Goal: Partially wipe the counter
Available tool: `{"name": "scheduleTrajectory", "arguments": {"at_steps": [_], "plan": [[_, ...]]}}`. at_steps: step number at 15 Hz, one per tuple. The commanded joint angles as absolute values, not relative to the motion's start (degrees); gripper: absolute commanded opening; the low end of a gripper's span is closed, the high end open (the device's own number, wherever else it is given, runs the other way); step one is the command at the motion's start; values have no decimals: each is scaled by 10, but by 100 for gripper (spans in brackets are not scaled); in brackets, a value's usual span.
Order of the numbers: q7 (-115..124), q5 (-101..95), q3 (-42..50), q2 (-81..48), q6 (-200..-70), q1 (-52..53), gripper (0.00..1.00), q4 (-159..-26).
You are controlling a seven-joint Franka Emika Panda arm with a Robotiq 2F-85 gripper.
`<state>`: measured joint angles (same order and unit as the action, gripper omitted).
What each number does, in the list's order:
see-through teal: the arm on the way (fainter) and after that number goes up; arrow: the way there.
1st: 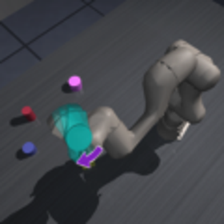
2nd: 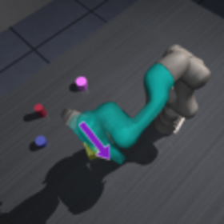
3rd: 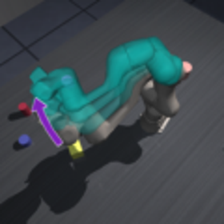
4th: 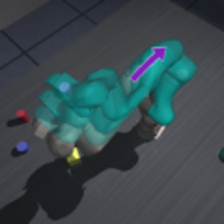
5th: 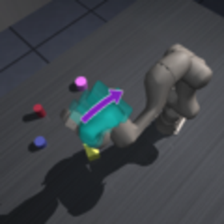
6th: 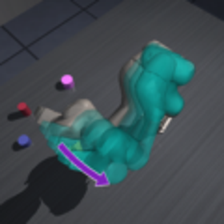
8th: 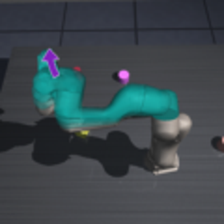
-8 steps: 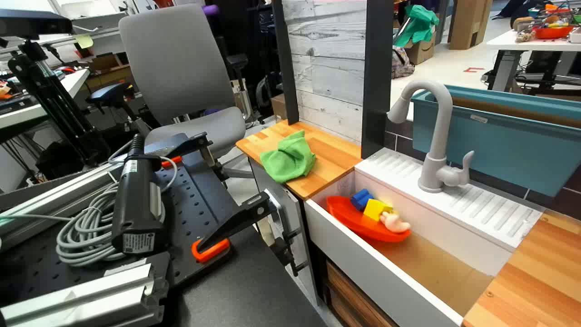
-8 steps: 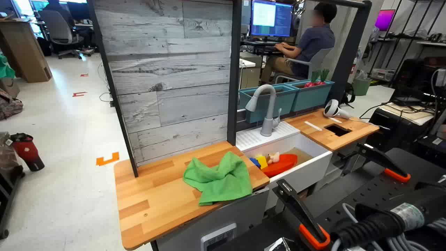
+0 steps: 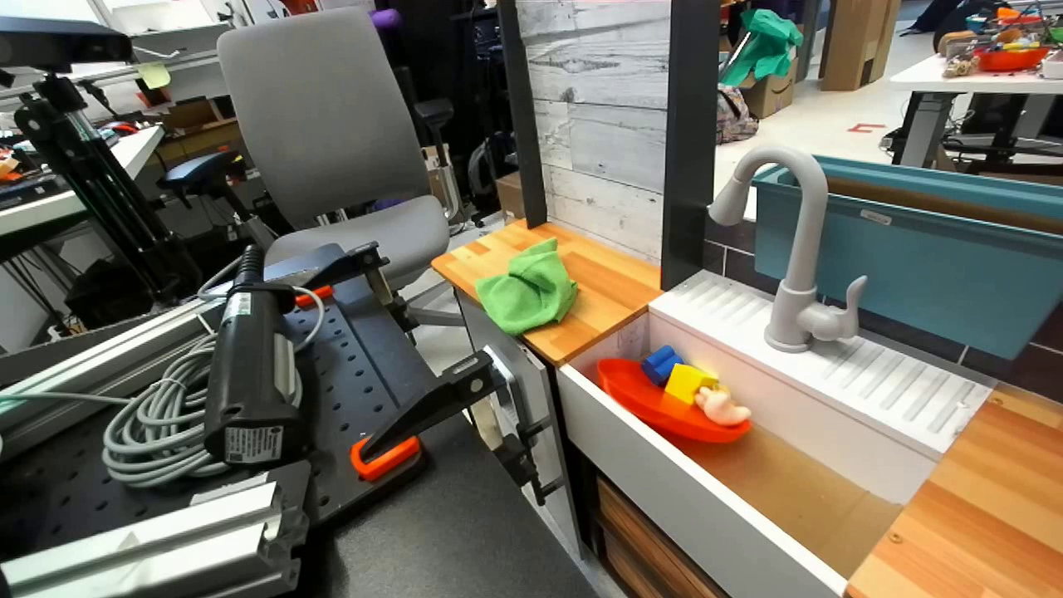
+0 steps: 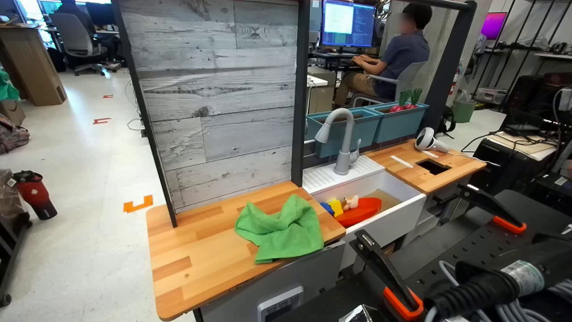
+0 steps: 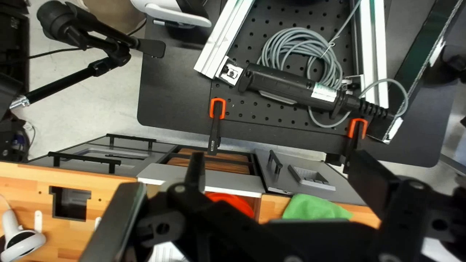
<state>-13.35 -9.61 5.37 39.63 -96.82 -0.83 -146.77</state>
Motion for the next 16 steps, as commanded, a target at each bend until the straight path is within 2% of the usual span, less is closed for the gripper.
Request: {"name": "scheduleTrajectory", "arguments": {"at_steps": [1,5,11,13,14,16], "plan": [[-81,-113,27,343,-1082,-4,100,-1519],[-17,-101,-9,237,-1262,6,100,-1556],[105,-113,-66,11,-1477,14,100,-1510],[149,-148,-72,-62,-1504,16,100,-1469],[107,-117,-60,16,-1484,23,100,-1521],[129,-128,-56,-42,-1497,32,100,-1490]]}}
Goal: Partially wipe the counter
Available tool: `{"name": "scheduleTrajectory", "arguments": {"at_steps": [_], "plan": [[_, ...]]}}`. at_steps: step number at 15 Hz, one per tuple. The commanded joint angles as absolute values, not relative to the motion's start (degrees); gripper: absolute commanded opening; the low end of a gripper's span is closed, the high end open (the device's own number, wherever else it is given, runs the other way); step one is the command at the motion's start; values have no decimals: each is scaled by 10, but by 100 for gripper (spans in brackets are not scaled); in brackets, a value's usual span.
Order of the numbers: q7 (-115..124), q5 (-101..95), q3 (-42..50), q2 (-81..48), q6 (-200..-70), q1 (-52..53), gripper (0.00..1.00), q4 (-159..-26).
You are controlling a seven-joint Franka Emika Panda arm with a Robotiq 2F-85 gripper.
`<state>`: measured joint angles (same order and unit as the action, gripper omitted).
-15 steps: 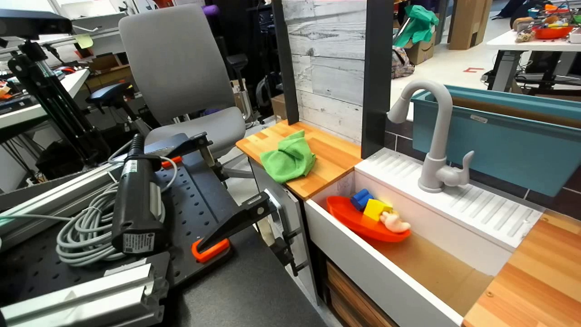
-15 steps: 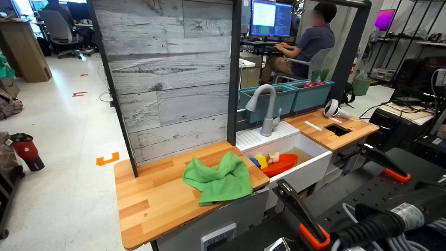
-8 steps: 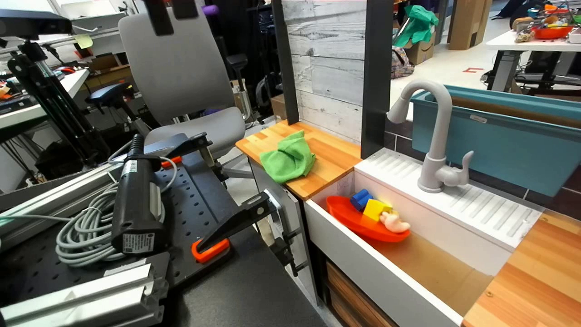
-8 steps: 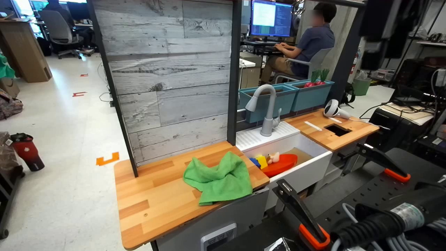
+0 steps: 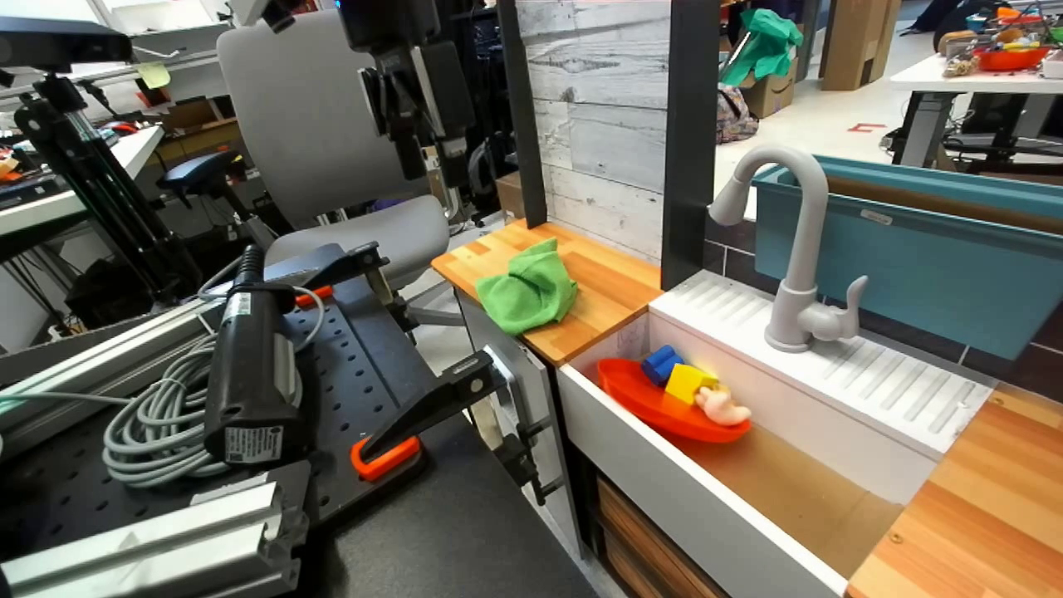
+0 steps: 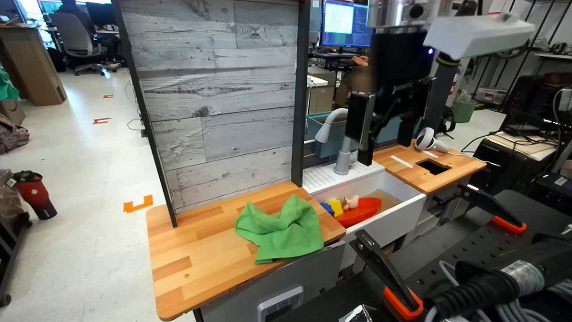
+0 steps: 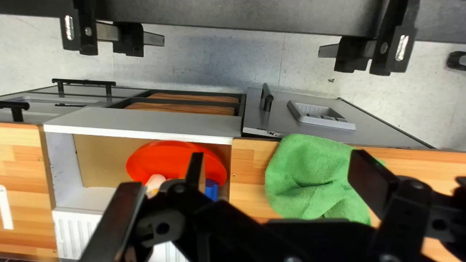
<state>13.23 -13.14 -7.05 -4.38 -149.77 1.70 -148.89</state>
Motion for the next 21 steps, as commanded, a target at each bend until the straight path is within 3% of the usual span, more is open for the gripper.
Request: {"name": "scheduleTrajectory", "arguments": {"at_steps": [1,8,21], "plan": [[130,-128,-55,-57,-1497,33,100,-1479],[130,-127,-54,-65,-1497,34,100,-1469],[64,61,-124,-380,-1665,35,100,-1257]]}}
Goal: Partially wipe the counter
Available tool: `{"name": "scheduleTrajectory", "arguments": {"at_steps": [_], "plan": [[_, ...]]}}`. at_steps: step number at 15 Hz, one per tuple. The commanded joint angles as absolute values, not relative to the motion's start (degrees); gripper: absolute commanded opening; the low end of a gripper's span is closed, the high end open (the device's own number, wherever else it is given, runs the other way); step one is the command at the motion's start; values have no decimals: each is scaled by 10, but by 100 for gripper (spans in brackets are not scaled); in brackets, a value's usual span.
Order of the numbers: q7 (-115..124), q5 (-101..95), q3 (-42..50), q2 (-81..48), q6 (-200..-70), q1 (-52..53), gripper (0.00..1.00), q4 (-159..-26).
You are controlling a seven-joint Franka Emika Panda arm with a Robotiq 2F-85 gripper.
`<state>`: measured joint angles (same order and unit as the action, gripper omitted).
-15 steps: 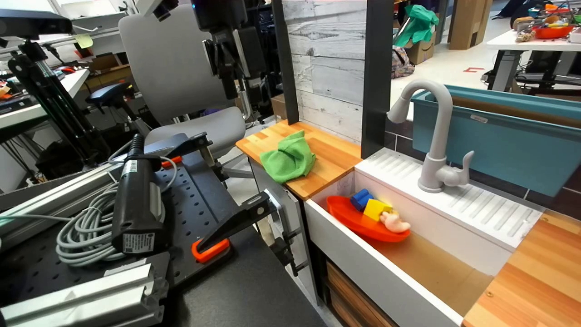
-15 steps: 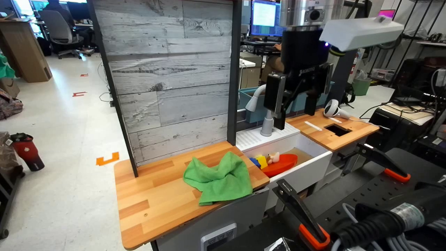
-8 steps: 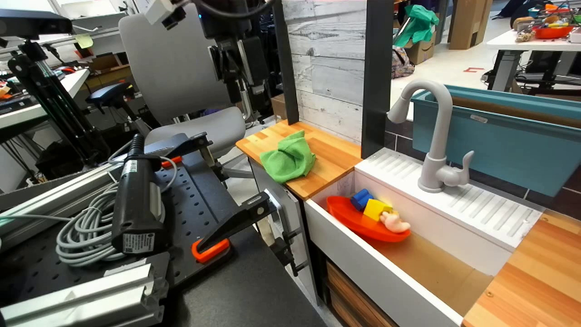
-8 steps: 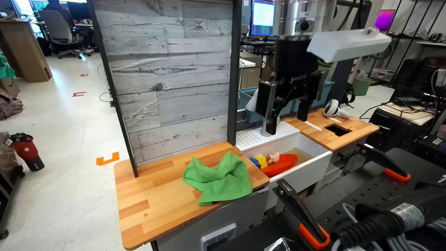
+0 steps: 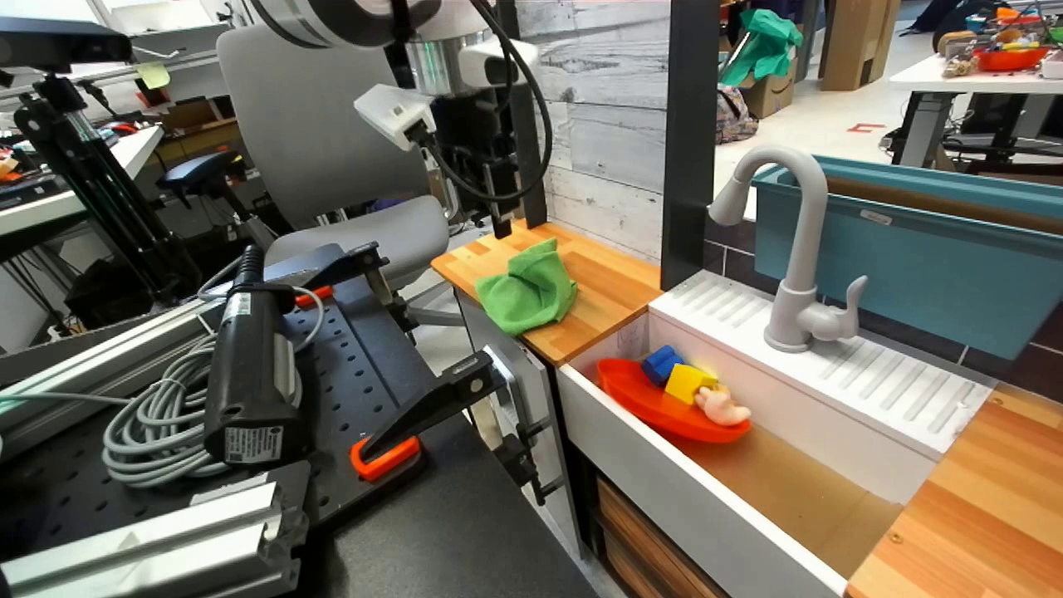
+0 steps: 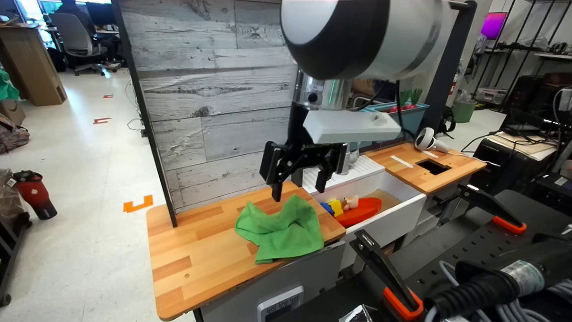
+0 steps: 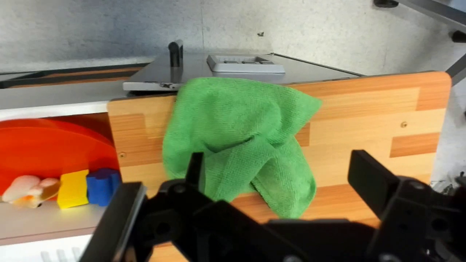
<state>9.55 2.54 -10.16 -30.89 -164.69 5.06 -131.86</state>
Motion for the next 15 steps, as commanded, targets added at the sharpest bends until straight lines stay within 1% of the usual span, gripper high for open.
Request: {"name": "scheduleTrajectory", "arguments": {"at_steps": [1,7,15], "plan": [[58,69,-129,-402,-1665,31,100,-1239],[53,76,-122,-465,-1647,17,100,-1192],[53,70,-109,-535,-1656,18,100,-1143]]}}
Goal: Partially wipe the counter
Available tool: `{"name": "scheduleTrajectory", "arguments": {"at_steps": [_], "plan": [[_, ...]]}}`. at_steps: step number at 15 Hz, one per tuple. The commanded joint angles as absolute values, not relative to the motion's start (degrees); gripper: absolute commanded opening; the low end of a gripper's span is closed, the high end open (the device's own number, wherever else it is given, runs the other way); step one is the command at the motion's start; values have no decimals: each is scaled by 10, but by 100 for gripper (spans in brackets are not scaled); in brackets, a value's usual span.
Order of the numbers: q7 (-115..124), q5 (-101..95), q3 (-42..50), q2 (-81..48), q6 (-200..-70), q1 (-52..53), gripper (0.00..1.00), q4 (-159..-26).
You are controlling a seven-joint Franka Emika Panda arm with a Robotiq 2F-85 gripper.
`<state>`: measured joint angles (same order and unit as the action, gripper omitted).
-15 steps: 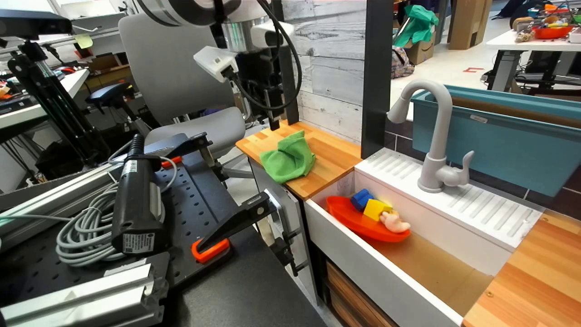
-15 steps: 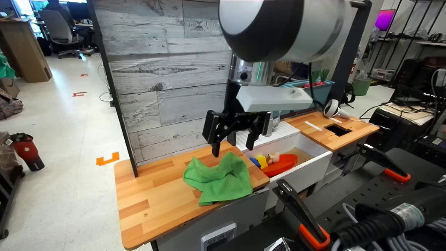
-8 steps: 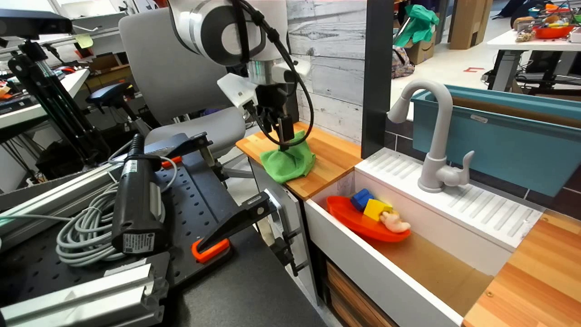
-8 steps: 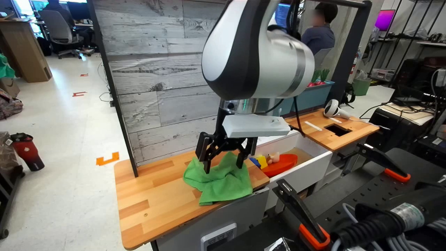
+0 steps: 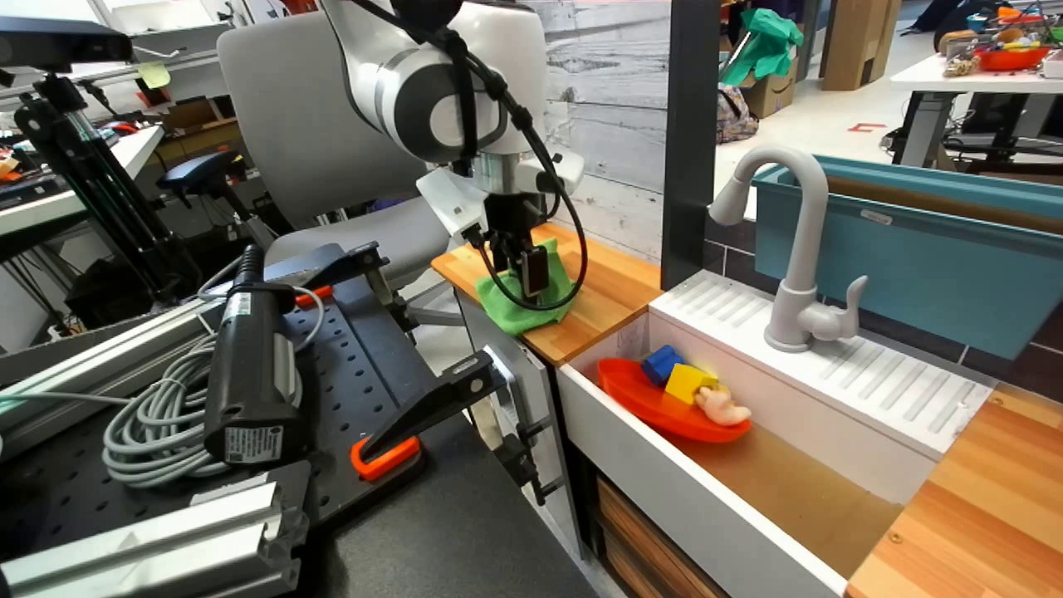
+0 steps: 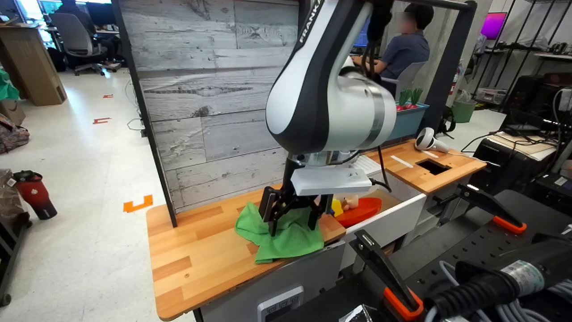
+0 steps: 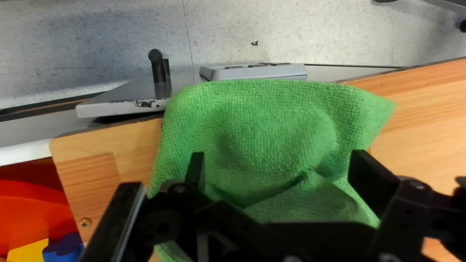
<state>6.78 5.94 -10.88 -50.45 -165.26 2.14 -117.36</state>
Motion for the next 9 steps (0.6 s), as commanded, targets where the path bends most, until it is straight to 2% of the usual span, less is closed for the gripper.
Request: {"name": "scheduleTrajectory", "arguments": {"at_steps": [1,9], "plan": [[55,69,-105,-541,-1658,21,100,-1137],[61,74,-102,-590,-1658,19,100,-1050]]}}
